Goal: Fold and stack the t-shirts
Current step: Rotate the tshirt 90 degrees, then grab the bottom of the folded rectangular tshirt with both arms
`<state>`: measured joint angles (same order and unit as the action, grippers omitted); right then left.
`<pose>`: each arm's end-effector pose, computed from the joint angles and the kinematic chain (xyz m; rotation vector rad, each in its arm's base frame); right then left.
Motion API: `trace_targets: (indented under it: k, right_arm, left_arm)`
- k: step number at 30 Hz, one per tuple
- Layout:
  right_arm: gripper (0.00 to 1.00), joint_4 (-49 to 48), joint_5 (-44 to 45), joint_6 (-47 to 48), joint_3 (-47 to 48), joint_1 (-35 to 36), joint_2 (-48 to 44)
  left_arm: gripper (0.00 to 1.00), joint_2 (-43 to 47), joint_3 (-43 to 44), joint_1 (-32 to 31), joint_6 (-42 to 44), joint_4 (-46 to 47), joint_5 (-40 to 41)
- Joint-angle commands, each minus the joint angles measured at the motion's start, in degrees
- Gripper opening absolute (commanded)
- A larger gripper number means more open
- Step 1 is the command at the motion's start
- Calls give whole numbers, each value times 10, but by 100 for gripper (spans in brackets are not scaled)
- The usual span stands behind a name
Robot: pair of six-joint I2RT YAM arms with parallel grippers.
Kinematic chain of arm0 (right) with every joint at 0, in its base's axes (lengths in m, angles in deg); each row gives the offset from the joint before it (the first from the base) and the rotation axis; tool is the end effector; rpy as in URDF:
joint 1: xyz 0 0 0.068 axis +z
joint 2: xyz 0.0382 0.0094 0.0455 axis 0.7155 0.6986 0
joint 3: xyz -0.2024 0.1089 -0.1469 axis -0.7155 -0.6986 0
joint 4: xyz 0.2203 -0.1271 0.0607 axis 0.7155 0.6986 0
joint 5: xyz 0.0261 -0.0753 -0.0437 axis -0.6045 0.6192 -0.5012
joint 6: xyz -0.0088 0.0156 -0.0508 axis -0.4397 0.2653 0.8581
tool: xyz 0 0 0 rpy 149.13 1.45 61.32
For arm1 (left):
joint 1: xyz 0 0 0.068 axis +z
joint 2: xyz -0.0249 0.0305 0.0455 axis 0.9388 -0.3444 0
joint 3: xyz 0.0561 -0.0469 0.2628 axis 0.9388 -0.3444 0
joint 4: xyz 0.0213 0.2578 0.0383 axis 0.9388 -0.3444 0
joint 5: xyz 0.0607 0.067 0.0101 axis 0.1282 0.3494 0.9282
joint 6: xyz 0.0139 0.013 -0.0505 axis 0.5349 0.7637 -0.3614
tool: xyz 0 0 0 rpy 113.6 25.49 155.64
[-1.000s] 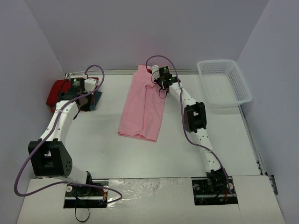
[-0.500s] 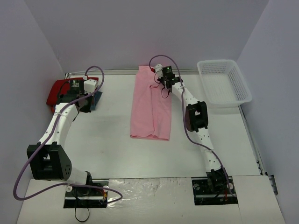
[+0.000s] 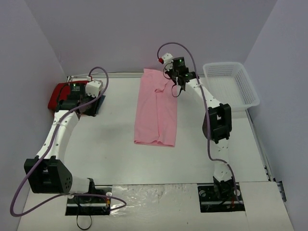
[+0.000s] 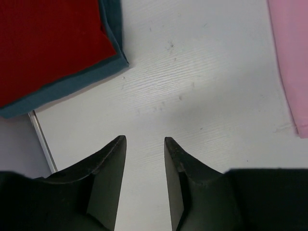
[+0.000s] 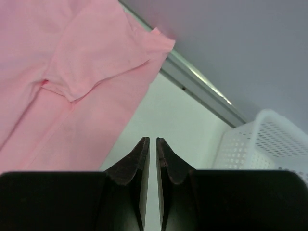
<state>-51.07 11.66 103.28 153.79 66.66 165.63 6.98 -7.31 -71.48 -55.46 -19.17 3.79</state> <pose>0.5149 0.1946 0.2808 -0.7672 1.7756 -0.1612 0.2948 -0.0147 0.3362 0.3707 2.2508 -0.1015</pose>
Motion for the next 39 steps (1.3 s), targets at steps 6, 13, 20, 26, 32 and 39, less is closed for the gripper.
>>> trace_targets:
  k: [6,13,20,26,32,39]
  right_arm:
    - [30,14,-117,-15,-286,8,-326]
    - [57,145,-242,31,-515,-85,-536]
    - [56,209,-313,19,-641,-87,-565]
    - [54,212,-338,11,-620,-124,-551]
    - [55,211,-346,8,-619,-135,-530]
    - [56,211,-346,4,-613,-135,-511]
  left_arm:
    - [45,63,-35,-167,117,-7,31]
    - [46,81,-108,-275,164,13,33]
    - [46,46,-153,-329,172,81,62]
    - [45,21,-170,-351,162,117,59]
    - [46,1,-179,-377,147,150,60]
    - [45,-31,-193,-421,160,165,94]
